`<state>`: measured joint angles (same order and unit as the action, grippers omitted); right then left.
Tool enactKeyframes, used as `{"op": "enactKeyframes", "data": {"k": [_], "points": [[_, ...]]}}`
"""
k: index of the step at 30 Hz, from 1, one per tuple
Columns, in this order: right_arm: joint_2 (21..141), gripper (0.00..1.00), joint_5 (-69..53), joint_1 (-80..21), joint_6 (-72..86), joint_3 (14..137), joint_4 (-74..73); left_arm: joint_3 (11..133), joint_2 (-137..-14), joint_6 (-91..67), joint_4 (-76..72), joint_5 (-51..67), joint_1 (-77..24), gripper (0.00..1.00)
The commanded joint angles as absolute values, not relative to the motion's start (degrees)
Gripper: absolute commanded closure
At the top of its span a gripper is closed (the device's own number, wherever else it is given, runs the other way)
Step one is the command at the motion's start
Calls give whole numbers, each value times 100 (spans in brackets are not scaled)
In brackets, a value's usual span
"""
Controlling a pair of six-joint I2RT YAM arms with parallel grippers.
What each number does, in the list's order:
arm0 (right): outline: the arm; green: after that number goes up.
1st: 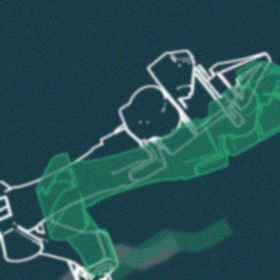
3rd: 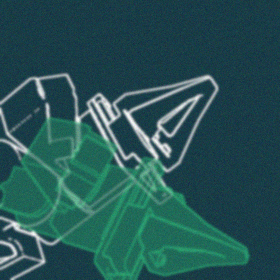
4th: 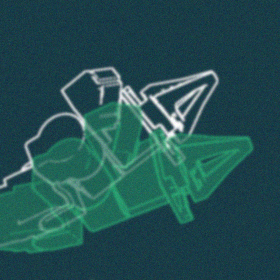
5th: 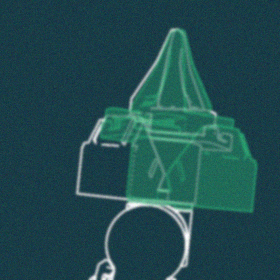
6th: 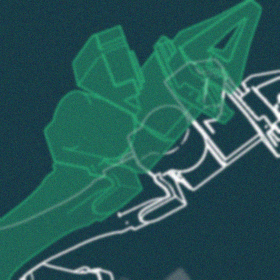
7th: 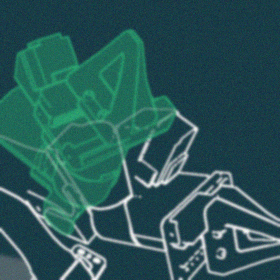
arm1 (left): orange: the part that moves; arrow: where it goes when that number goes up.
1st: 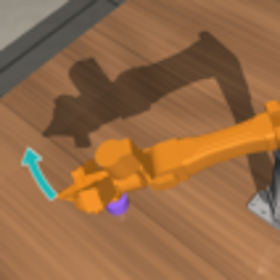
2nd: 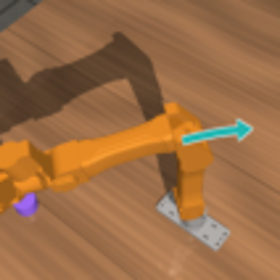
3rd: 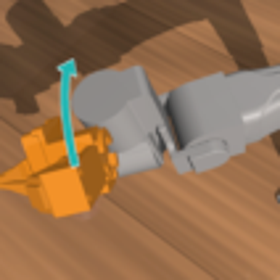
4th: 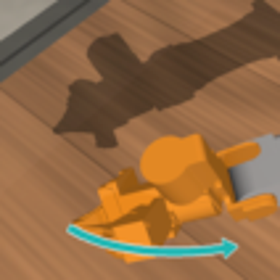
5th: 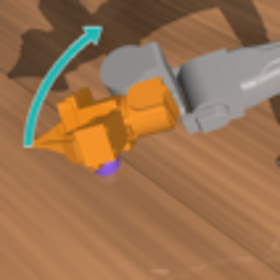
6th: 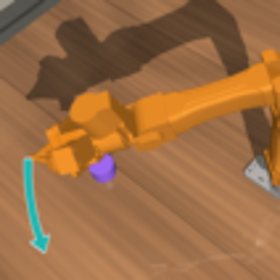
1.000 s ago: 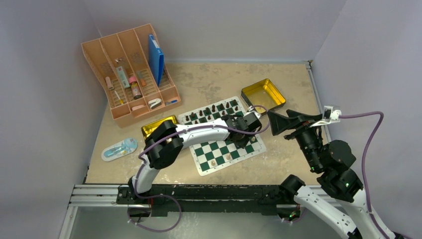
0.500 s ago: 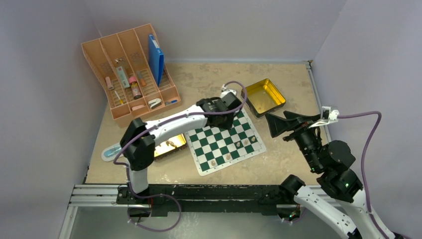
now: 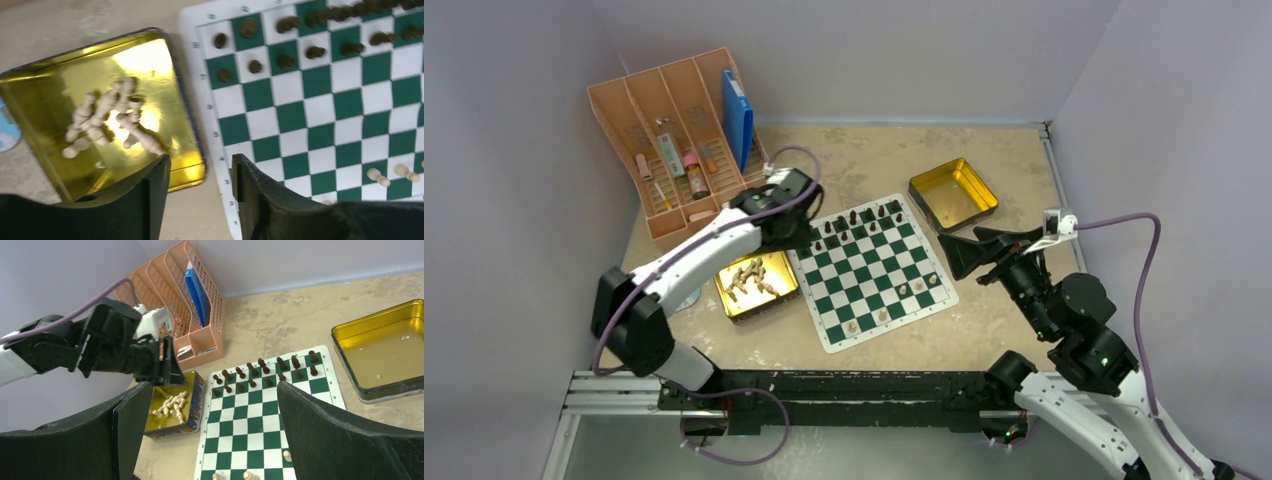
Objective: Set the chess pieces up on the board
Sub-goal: Pick up the chess piece from the storage box.
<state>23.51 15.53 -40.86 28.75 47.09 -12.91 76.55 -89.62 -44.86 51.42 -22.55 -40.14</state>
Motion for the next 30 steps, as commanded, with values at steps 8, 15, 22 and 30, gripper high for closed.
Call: {"op": "enactKeyframes", "data": {"k": [8, 15, 22, 30], "points": [[2476, 4, 1226, -4094, 2953, 4598, -739, 5692, -6641, -5436, 4738, -1529, -2233, 35], [2435, 4, 1231, -4098, 3023, 4525, -697, 5785, -7044, -6771, 5626, -1880, -1949, 49], [2452, 4, 1260, -4097, 2998, 4549, -694, 5889, -7812, -7805, 6462, -1982, -1798, 59], [2502, 4, 1295, -4098, 2940, 4549, -695, 5550, -7731, -8027, 6278, -2292, -1574, 59]]}}
